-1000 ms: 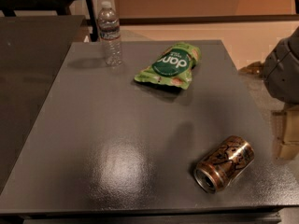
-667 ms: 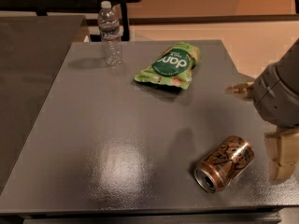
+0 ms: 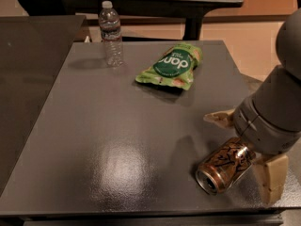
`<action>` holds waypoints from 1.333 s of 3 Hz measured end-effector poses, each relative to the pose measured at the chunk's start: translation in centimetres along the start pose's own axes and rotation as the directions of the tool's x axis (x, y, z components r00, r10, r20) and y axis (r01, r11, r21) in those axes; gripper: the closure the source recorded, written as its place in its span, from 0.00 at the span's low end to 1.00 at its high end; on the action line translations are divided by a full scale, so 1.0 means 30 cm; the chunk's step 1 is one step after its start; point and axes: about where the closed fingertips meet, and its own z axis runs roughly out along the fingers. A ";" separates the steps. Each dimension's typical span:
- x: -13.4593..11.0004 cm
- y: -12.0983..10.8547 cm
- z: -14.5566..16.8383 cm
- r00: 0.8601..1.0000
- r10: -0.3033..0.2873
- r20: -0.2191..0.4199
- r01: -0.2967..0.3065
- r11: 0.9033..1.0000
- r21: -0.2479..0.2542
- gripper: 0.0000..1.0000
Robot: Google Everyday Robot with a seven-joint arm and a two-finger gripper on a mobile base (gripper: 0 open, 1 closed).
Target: Pick orange can
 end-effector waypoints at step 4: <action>-0.056 -0.005 -0.038 0.997 -0.074 -0.024 0.073 0.997 -0.006 0.88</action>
Offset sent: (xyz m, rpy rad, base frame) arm -0.0186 0.0091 -0.0117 -0.0400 0.0158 0.0995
